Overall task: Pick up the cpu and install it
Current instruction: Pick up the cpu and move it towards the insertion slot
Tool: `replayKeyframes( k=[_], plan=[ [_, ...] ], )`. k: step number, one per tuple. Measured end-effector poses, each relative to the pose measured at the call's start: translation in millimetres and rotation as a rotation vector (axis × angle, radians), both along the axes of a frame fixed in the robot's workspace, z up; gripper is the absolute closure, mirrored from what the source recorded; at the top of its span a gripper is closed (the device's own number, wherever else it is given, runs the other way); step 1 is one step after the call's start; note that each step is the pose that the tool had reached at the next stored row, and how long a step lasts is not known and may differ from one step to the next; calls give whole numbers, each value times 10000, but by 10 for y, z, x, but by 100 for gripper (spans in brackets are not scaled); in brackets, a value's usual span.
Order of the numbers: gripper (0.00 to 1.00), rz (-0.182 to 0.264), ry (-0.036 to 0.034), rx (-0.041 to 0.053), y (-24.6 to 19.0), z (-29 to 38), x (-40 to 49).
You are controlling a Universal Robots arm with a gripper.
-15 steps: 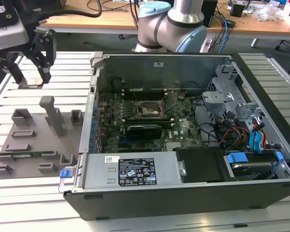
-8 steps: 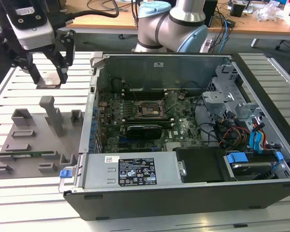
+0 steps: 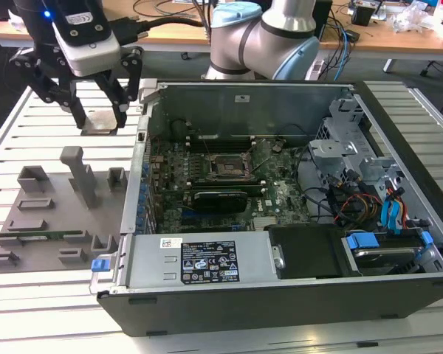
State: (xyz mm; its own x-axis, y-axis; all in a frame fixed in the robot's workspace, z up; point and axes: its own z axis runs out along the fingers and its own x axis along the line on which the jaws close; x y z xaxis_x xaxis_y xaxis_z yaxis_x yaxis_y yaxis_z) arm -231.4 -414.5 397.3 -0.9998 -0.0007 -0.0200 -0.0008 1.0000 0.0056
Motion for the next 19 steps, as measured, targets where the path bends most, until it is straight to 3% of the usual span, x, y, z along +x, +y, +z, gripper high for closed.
replayKeyframes(
  k=[7, 12, 14, 19],
  plan=[
    [45, 1, 0, -6, 0, -3, 194],
    [45, -1, -1, -25, 1, -11, 424],
    [45, 0, -1, -30, 1, -13, 467],
    [45, 0, 0, -59, 6, -24, 675]
  ],
)
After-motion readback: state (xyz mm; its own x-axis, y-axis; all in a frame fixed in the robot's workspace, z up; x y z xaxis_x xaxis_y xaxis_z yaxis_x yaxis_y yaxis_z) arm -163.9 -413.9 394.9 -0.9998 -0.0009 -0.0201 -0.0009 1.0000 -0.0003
